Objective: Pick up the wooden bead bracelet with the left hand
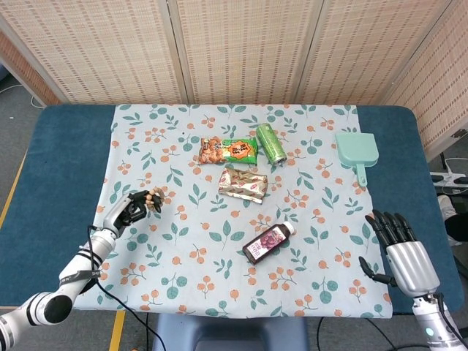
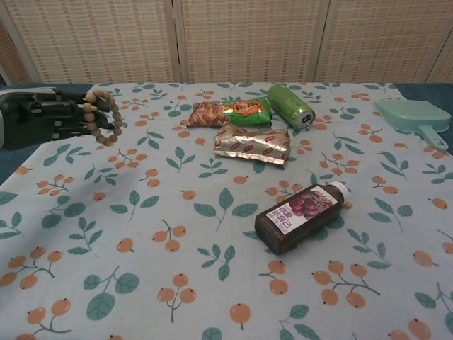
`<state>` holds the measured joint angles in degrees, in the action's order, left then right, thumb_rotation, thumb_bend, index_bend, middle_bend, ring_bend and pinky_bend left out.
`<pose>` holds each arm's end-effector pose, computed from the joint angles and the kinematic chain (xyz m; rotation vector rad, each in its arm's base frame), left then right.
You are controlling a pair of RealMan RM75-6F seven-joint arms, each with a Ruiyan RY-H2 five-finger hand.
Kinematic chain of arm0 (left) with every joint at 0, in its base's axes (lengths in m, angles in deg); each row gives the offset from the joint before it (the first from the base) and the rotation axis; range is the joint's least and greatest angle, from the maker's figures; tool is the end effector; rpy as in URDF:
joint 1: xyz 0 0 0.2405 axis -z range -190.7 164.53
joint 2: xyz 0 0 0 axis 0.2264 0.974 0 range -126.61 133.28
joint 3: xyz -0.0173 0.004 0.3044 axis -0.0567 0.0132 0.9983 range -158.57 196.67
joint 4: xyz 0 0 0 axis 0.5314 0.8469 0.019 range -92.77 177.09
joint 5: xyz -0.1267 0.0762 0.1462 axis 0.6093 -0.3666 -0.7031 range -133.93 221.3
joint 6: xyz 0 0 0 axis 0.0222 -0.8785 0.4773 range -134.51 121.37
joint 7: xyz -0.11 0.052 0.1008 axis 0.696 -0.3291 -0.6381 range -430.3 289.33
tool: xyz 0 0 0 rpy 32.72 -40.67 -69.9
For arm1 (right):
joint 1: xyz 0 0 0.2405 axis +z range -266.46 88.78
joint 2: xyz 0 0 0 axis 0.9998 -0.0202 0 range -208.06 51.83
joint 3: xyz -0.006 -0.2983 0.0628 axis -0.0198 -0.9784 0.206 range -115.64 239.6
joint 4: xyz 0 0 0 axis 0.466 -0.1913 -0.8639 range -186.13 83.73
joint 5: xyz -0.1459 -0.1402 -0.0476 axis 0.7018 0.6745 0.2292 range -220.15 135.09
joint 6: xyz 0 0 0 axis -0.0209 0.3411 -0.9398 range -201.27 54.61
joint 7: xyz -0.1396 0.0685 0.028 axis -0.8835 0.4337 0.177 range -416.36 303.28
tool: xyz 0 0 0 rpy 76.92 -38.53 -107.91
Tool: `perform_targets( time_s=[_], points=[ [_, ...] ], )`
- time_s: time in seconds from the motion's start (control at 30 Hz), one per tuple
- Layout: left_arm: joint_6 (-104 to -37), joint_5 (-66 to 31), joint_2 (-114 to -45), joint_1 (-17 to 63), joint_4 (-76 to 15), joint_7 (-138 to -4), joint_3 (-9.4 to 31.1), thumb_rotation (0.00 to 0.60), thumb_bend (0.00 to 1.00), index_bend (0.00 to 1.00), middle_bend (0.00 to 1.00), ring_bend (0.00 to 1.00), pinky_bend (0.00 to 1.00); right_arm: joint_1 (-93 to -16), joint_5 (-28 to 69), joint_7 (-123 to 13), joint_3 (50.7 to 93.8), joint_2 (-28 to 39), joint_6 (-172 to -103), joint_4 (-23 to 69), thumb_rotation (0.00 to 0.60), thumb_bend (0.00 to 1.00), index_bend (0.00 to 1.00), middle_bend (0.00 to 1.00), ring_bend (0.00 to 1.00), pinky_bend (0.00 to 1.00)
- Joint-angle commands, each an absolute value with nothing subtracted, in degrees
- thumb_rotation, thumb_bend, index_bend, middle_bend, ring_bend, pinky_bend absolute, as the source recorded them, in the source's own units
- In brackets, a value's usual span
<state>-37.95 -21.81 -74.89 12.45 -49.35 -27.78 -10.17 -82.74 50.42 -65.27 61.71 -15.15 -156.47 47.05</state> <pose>-0.2395 0.3727 0.0500 -1.0499 -2.1924 -1.3786 -0.3189 -0.1906 0.1612 1.5799 -0.8363 0.8841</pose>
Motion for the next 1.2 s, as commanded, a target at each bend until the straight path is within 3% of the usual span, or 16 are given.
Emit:
perform_targets(
  time_s=[0.03, 0.43, 0.53, 0.67, 0.8, 0.87, 1.03, 1.2],
  points=[
    [-44.5, -24.8, -77.4, 12.3, -46.4, -33.3, -6.6, 0.6, 0.96, 0.45, 0.52, 0.19, 0.0, -82.7, 50.5, -65.3, 61.6, -15.1, -156.4, 47.1, 0.248, 0.35, 0.0, 0.0, 0.0, 0.0],
    [-54.3, -31.0, -86.6, 13.7, -34.7, -47.8, 4.8, 0.6, 0.96, 0.35, 0.42, 0.13, 0.0, -82.8, 50.9, -65.2, 61.6, -15.2, -156.6, 47.1, 0.247, 0.35, 0.0, 0.0, 0.0, 0.0],
    [-53.9, -32.3, -87.8, 14.4, -32.3, -51.5, 7.9, 0.6, 0.93, 0.33, 0.33, 0.1, 0.0, -82.9, 51.0, -64.9, 61.7, -15.2, -156.9, 47.0, 0.248, 0.35, 0.0, 0.0, 0.0, 0.0],
    [-57.2, -36.1, -89.2, 14.5, -29.7, -55.5, 10.7, 0.6, 0.82, 0.25, 0.22, 0.07, 0.0, -83.0, 50.9, -64.9, 61.7, -15.3, -157.2, 47.0, 0.249, 0.35, 0.0, 0.0, 0.0, 0.0],
    [-61.9, -39.3, -89.7, 14.4, -28.7, -60.0, 12.3, 0.6, 0.56, 0.1, 0.1, 0.02, 0.0, -83.1, 51.1, -65.0, 61.8, -15.2, -157.4, 47.1, 0.249, 0.35, 0.0, 0.0, 0.0, 0.0],
    [-64.5, -40.4, -89.8, 14.1, -29.0, -59.7, 12.4, 0.6, 0.49, 0.06, 0.07, 0.0, 0.0, -83.2, 51.2, -65.1, 61.7, -15.2, -157.5, 47.0, 0.248, 0.35, 0.0, 0.0, 0.0, 0.0],
    [-75.5, -46.9, -86.9, 12.4, -30.6, -60.4, 13.2, 0.6, 0.45, 0.0, 0.0, 0.0, 0.0, -83.5, 51.6, -65.8, 61.9, -14.8, -158.4, 46.8, 0.249, 0.35, 0.0, 0.0, 0.0, 0.0],
    [-84.4, -52.1, -76.2, 7.9, -37.8, -70.3, 16.5, 0.6, 0.45, 0.0, 0.0, 0.0, 0.0, -83.8, 50.6, -65.9, 62.2, -14.7, -158.6, 47.3, 0.25, 0.35, 0.0, 0.0, 0.0, 0.0]
  ],
)
